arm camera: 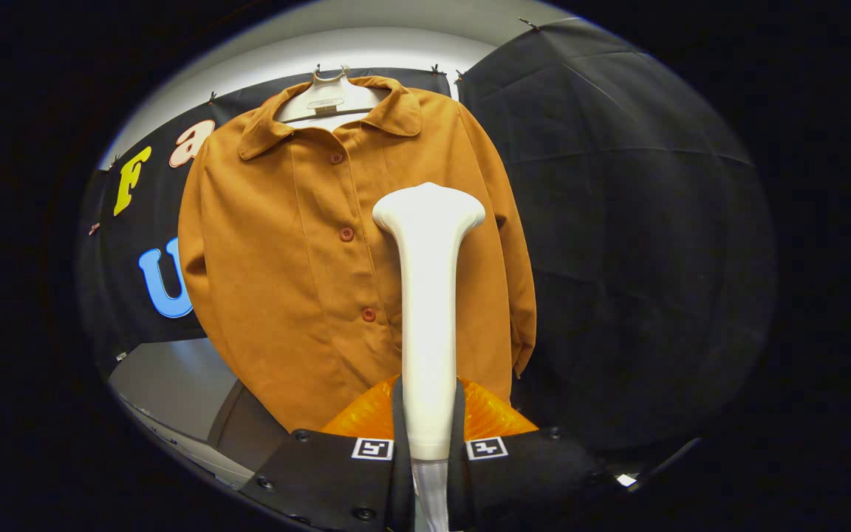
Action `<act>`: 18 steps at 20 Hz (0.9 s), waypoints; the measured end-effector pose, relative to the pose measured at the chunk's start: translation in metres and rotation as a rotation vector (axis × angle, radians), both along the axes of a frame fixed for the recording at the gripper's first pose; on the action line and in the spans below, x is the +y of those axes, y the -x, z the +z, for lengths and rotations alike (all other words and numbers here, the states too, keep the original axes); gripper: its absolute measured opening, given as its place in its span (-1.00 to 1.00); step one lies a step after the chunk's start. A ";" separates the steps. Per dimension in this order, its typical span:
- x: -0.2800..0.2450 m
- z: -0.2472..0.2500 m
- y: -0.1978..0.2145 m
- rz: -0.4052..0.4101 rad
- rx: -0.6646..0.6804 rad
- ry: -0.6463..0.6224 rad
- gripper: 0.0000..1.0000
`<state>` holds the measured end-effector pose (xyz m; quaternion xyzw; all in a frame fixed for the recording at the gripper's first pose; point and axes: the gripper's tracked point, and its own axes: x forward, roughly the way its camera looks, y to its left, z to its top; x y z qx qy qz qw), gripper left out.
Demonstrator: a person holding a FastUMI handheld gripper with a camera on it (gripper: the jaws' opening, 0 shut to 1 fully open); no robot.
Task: Iron the clothes twice with a garment steamer, once on the left side and once on the right side.
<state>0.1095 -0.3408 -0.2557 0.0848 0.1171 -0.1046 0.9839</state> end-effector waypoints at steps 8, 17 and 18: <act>-0.002 -0.065 0.035 -0.031 0.142 -0.019 -0.58; 0.001 -0.124 0.074 -0.048 0.293 -0.029 -0.58; 0.002 -0.130 0.082 -0.052 0.305 -0.028 -0.58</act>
